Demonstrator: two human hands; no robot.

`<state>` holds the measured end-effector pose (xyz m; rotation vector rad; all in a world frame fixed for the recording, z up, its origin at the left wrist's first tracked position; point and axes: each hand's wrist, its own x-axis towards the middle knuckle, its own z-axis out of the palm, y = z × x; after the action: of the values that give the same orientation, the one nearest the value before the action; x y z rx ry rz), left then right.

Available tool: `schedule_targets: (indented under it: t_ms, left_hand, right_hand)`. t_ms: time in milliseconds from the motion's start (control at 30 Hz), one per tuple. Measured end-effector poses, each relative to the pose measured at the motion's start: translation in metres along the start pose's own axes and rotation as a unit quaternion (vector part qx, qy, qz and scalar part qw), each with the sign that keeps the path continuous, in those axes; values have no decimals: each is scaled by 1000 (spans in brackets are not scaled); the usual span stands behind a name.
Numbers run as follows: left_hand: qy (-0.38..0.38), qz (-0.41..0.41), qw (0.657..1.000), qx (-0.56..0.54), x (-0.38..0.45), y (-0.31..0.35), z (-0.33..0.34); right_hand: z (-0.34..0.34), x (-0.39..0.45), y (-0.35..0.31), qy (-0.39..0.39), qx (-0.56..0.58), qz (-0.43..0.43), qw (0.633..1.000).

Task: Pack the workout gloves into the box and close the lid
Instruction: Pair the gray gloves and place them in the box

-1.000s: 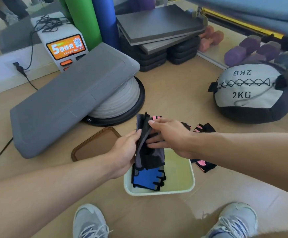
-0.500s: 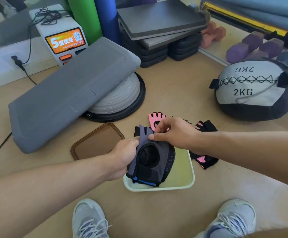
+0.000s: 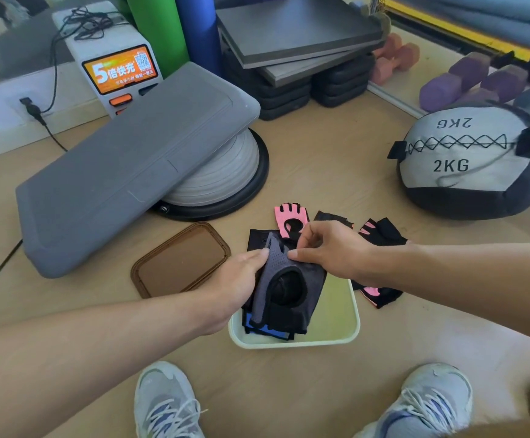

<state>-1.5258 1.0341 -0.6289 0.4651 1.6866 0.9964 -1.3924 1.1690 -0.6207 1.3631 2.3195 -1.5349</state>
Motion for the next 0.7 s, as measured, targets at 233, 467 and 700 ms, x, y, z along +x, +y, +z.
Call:
schedule_targets:
  t_ms: [233, 467, 700]
  left_hand:
    - [-86, 17, 996, -5, 4, -7, -5]
    - [-92, 18, 996, -9, 7, -13, -6]
    - [-131, 33, 990, 50, 5, -13, -9]
  right_hand:
    - [2, 2, 5, 27, 26, 5, 999]
    - [8, 4, 12, 49, 37, 35, 998]
    - [15, 14, 12, -85, 84, 115, 986]
